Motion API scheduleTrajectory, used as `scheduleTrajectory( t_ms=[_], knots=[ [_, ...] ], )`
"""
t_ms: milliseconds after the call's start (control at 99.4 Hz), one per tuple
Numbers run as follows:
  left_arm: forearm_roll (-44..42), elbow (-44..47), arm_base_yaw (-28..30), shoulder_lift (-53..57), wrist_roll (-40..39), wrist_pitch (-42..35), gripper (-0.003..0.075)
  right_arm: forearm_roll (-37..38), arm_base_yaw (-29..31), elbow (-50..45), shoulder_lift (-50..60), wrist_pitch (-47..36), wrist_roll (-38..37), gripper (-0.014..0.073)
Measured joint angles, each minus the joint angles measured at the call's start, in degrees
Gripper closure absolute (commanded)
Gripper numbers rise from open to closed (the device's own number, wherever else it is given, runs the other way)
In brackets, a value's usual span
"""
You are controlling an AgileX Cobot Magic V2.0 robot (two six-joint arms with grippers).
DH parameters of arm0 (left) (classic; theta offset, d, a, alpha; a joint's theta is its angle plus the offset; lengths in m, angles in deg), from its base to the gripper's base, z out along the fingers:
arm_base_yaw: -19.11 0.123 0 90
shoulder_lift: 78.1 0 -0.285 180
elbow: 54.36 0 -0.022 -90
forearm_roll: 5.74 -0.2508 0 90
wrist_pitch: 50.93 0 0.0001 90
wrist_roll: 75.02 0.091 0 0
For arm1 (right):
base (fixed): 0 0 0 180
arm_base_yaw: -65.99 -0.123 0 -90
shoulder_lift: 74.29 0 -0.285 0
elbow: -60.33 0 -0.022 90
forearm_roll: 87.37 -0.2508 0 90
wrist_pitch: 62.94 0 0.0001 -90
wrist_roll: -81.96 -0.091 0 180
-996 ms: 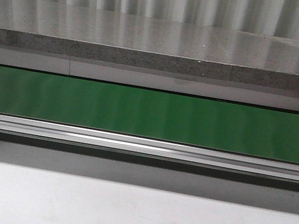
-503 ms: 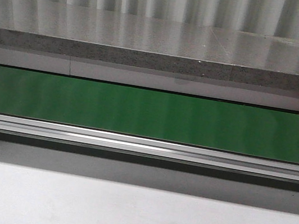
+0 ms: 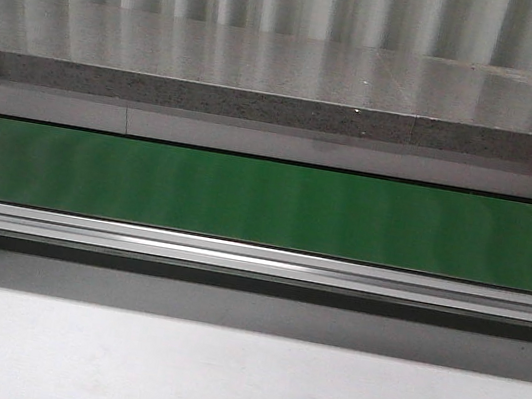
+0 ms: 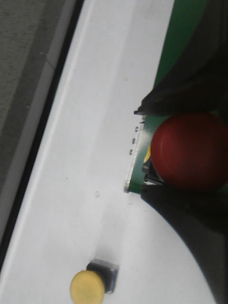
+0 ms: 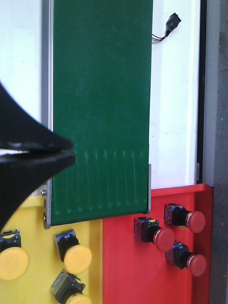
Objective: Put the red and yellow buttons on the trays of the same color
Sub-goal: 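Place the red button on the near end of the belt, release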
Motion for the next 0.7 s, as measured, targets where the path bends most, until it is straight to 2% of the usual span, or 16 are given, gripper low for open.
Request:
scheduleTrajectory(
  t_ms=[413, 513, 604, 654, 704],
  knots=[
    [0.3, 11.2, -6.6, 0.3, 1.3, -7.2, 0.0738, 0.0, 0.0, 0.0, 0.0, 0.0, 0.0, 0.0718],
    [0.5, 12.2, -6.8, 0.3, 1.3, -7.8, 0.0705, 0.0, 0.0, 0.0, 0.0, 0.0, 0.0, 0.0718],
    [0.5, 13.0, -6.8, 0.3, 1.9, -7.9, 0.0566, 0.0, 0.0, 0.0, 0.0, 0.0, 0.0, 0.0718],
    [0.5, 13.1, -6.8, 0.3, 2.2, -7.9, 0.0444, 0.0, 0.0, 0.0, 0.0, 0.0, 0.0, 0.0718],
    [0.5, 13.1, -6.8, 0.3, 2.3, -7.9, 0.0286, 0.0, 0.0, 0.0, 0.0, 0.0, 0.0, 0.0718]
  ],
)
